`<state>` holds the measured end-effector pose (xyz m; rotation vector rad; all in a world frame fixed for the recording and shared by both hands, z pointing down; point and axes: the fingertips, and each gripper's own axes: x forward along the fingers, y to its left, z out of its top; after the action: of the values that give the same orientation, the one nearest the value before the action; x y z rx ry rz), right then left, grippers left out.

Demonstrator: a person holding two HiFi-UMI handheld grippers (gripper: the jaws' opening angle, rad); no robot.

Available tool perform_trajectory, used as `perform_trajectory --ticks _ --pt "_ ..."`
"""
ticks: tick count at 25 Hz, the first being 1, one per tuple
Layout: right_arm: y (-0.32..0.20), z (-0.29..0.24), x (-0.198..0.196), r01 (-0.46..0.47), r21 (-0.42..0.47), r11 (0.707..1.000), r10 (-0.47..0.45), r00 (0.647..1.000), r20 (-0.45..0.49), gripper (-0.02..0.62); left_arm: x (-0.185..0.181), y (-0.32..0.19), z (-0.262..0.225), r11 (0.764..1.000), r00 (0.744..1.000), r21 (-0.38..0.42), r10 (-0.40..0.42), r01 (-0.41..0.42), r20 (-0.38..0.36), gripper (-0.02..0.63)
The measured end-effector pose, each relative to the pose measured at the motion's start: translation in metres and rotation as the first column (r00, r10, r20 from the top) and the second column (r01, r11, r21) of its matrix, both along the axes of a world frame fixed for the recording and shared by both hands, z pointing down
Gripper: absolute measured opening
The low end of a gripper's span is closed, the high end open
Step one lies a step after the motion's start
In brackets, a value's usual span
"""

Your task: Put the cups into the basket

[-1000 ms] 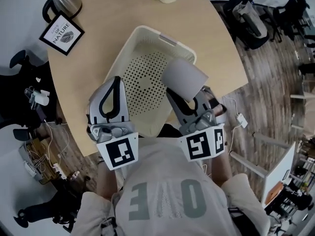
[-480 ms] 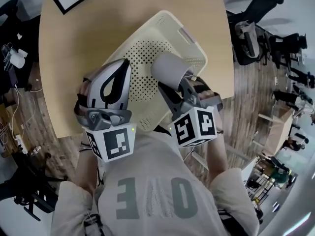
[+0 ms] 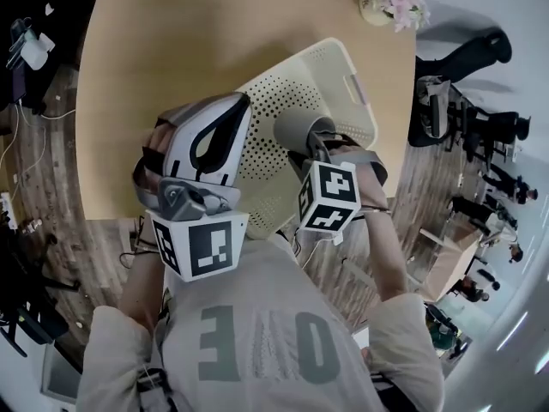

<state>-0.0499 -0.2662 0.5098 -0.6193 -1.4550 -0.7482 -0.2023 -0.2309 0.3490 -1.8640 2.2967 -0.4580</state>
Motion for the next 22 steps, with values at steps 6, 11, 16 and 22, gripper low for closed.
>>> perform_trajectory --ticks 6,11,16,22 --pt "-0.003 0.043 0.003 0.066 -0.006 0.998 -0.066 0.989 -0.132 0.052 -0.015 0.002 0.008 1.0 0.999 -0.006 -0.03 0.029 -0.022 0.009" --pt "-0.001 0.061 0.004 0.122 0.01 0.992 -0.118 0.976 -0.181 0.052 -0.016 -0.001 0.007 1.0 1.0 -0.013 -0.022 0.022 -0.002 0.009" --pt "0.005 0.066 -0.002 0.022 0.013 1.0 -0.02 0.984 -0.18 0.065 -0.01 0.002 0.006 1.0 1.0 -0.014 -0.005 0.005 0.016 0.009" --pt "0.01 0.062 -0.005 -0.013 0.01 1.0 0.014 0.988 -0.155 0.141 -0.006 -0.003 -0.001 1.0 0.999 -0.016 0.017 -0.016 0.05 0.009"
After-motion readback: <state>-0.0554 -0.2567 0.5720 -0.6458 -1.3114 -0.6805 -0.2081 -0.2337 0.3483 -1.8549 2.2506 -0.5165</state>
